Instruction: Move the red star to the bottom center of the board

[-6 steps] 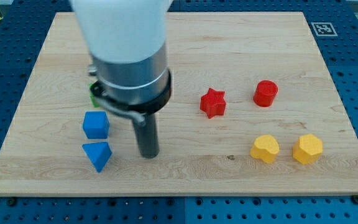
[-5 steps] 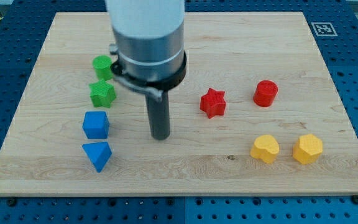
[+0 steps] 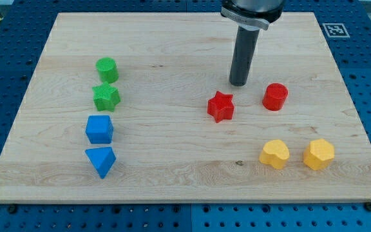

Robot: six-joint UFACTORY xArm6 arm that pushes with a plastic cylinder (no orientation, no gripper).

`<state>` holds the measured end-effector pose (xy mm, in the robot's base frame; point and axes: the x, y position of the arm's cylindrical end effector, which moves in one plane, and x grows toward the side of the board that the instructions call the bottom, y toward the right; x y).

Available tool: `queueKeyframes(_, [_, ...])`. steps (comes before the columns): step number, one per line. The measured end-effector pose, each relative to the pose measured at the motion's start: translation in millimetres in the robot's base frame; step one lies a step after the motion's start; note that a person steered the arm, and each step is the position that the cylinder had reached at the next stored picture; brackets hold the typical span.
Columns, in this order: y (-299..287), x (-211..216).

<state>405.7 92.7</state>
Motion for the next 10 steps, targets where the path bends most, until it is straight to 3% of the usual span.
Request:
queueKeyframes(3, [-17, 45])
queueKeyframes(6, [-46, 51])
queueKeyframes(10, [-47, 118])
